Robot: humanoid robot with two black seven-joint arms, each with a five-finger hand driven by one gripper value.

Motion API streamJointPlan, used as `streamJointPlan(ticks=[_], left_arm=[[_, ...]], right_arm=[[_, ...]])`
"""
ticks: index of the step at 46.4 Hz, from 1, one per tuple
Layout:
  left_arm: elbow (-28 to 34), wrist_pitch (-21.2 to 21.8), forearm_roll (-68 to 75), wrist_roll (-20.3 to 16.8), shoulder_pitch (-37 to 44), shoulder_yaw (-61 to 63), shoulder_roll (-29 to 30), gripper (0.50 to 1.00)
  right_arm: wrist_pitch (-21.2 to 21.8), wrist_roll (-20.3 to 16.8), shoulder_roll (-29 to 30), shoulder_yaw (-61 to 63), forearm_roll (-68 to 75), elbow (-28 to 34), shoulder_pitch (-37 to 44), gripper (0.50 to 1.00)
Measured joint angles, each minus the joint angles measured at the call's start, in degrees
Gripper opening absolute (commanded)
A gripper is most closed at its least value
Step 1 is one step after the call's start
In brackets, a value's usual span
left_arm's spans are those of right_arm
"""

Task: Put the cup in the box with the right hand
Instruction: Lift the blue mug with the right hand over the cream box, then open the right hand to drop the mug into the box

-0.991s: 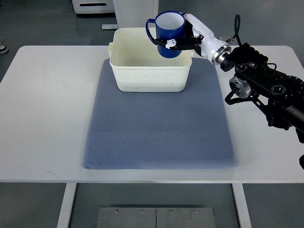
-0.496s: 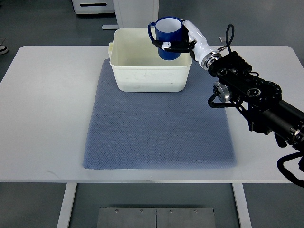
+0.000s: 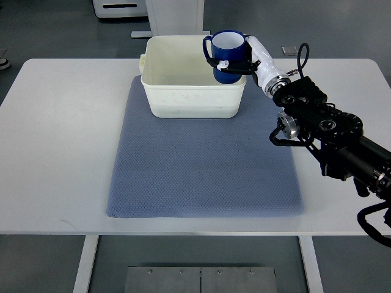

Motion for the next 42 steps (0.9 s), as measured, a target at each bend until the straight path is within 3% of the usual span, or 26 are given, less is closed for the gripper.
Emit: streamJointPlan(ticks=[15, 16, 17, 18, 19, 21, 42], left_arm=[[0.0, 0.0, 0.0, 0.0, 0.0, 0.0, 0.0, 1.0], [0.0, 0.0, 0.0, 0.0, 0.0, 0.0, 0.0, 1.0], [0.0, 0.0, 0.0, 0.0, 0.0, 0.0, 0.0, 1.0], [0.0, 0.0, 0.0, 0.0, 0.0, 0.0, 0.0, 1.0], [0.0, 0.0, 0.0, 0.0, 0.0, 0.0, 0.0, 1.0], [0.0, 0.0, 0.0, 0.0, 0.0, 0.0, 0.0, 1.0], [0.0, 0.0, 0.0, 0.0, 0.0, 0.0, 0.0, 1.0]], right_arm=[[0.0, 0.3, 0.0, 0.0, 0.1, 0.2, -0.1, 0.5], [0.0, 0.3, 0.0, 0.0, 0.1, 0.2, -0.1, 0.603], [0.0, 0.4, 0.0, 0.0, 0.1, 0.3, -0.1, 0.764], [0.0, 0.4, 0.0, 0.0, 0.1, 0.3, -0.1, 0.881], [0.0, 0.4, 0.0, 0.0, 0.1, 0.3, -0.1, 0.934], [0.0, 0.4, 0.0, 0.0, 0.1, 0.3, -0.1, 0.979], [0.1, 0.7, 0.0, 0.2, 0.1, 2.4, 0.1, 0.995]])
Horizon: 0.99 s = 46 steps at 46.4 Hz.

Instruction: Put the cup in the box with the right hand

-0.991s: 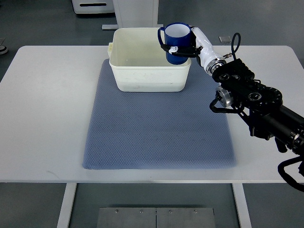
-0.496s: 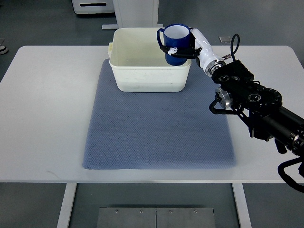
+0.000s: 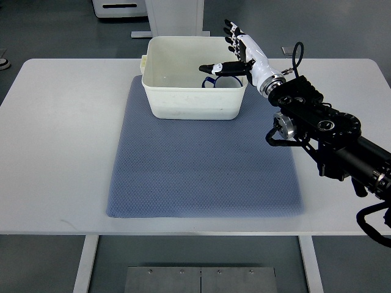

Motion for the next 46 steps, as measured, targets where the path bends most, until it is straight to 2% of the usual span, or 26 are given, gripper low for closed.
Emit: streamJointPlan(ticks=[8, 15, 27, 36, 46], left_arm=[[0.0, 0.0, 0.0, 0.0, 0.0, 0.0, 0.0, 1.0], [0.0, 0.0, 0.0, 0.0, 0.0, 0.0, 0.0, 1.0], [0.0, 0.0, 0.0, 0.0, 0.0, 0.0, 0.0, 1.0], [0.0, 0.0, 0.0, 0.0, 0.0, 0.0, 0.0, 1.0], [0.0, 0.0, 0.0, 0.0, 0.0, 0.0, 0.0, 1.0]], right_arm=[[0.0, -0.2, 0.0, 0.0, 0.0, 1.4, 0.3, 0.995], [0.0, -0.6, -0.1, 0.1, 0.0, 5.2, 0.3, 0.995], [0.2, -0.7, -10.3, 1.0, 2.1, 13.8, -2.3, 0.995], [1.4, -1.7, -14.0, 5.9, 2.2, 16.8, -6.5, 0.995], [4.3, -3.3, -15.5, 12.1, 1.9, 17.8, -10.8, 0.995]])
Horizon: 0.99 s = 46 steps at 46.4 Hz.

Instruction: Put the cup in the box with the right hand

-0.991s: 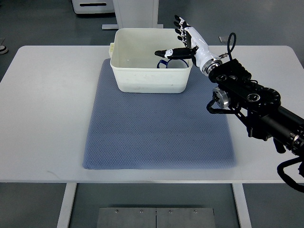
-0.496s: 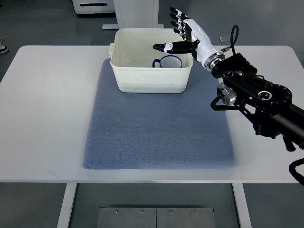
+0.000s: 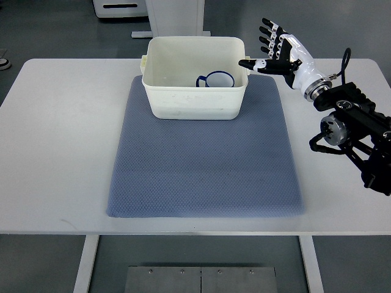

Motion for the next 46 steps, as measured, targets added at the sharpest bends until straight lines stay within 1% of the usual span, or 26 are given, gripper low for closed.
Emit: streamJointPlan(ticks=[10, 16, 30, 35, 38, 46], left_arm=[[0.0, 0.0, 0.0, 0.0, 0.0, 0.0, 0.0, 1.0], [0.0, 0.0, 0.0, 0.0, 0.0, 0.0, 0.0, 1.0], [0.0, 0.0, 0.0, 0.0, 0.0, 0.0, 0.0, 1.0], [0.0, 0.0, 0.0, 0.0, 0.0, 0.0, 0.0, 1.0], [0.0, 0.0, 0.0, 0.0, 0.0, 0.0, 0.0, 1.0], [0.0, 0.0, 0.0, 0.0, 0.0, 0.0, 0.0, 1.0]], right_arm=[[3.7, -2.5, 0.0, 7.8, -0.9, 0.0, -4.9, 0.998], [4.8, -2.8, 0.5, 11.6, -1.9, 0.0, -7.8, 1.0], [4.9, -2.6, 3.9, 19.3, -2.0, -0.3, -13.0, 1.0], [4.2, -1.9, 5.1, 21.1, -2.0, -0.4, -14.3, 1.0], [3.9, -1.2, 6.3, 22.6, -1.9, -1.6, -14.7, 1.0], [3.9, -1.1, 7.9, 23.3, -1.3, -3.5, -15.6, 1.0]])
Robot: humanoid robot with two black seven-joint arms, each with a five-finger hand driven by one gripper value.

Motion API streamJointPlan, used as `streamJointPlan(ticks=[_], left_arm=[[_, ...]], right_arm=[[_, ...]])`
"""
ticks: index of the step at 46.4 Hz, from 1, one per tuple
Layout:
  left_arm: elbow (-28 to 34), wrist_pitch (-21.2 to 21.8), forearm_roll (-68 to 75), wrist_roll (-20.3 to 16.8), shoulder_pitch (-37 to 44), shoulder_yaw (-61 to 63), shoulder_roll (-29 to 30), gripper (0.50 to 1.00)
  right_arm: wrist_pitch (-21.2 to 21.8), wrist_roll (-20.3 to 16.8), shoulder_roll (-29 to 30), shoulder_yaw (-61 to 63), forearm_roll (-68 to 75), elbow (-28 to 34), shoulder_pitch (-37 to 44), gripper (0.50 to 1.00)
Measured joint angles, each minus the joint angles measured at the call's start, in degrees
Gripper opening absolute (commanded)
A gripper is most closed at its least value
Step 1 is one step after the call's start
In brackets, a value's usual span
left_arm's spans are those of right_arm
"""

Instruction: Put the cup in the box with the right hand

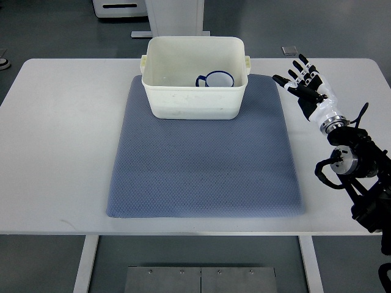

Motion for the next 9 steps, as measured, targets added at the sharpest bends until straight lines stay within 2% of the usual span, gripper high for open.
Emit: streamJointPlan(ticks=[9], left_arm=[[0.0, 0.0, 0.0, 0.0, 0.0, 0.0, 0.0, 1.0]], right_arm=[[0.1, 0.0, 1.3, 0.0, 0.1, -0.5, -0.9, 1.0]])
